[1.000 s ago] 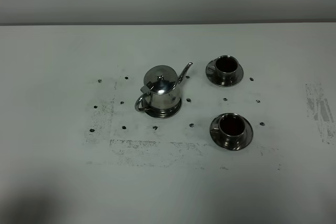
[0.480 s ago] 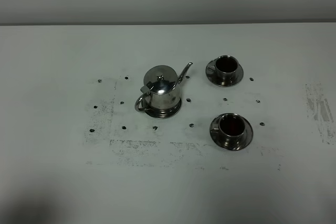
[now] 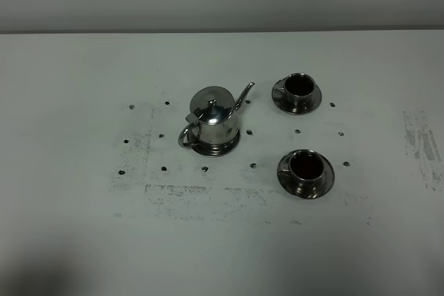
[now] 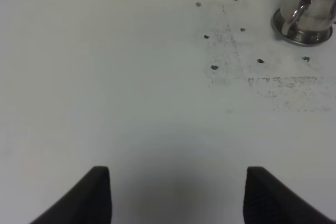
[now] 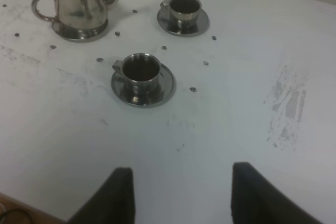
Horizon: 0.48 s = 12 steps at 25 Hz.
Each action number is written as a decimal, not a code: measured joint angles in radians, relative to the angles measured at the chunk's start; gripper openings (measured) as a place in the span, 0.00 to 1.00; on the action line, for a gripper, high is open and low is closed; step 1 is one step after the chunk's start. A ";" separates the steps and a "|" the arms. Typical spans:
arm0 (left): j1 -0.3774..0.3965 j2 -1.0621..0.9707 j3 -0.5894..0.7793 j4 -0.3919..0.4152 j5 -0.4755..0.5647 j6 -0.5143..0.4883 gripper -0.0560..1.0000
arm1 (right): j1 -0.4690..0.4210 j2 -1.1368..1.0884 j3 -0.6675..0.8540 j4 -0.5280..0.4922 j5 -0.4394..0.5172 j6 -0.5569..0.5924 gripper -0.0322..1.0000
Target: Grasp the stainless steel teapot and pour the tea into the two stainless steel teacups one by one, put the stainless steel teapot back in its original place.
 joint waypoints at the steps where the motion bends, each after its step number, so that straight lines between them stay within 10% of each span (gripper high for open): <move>1: 0.000 0.000 0.000 0.000 0.000 -0.001 0.55 | 0.000 0.000 0.000 0.000 0.000 0.000 0.43; 12: 0.000 0.000 0.000 0.000 0.000 -0.001 0.55 | 0.000 0.000 0.000 0.000 0.000 0.000 0.43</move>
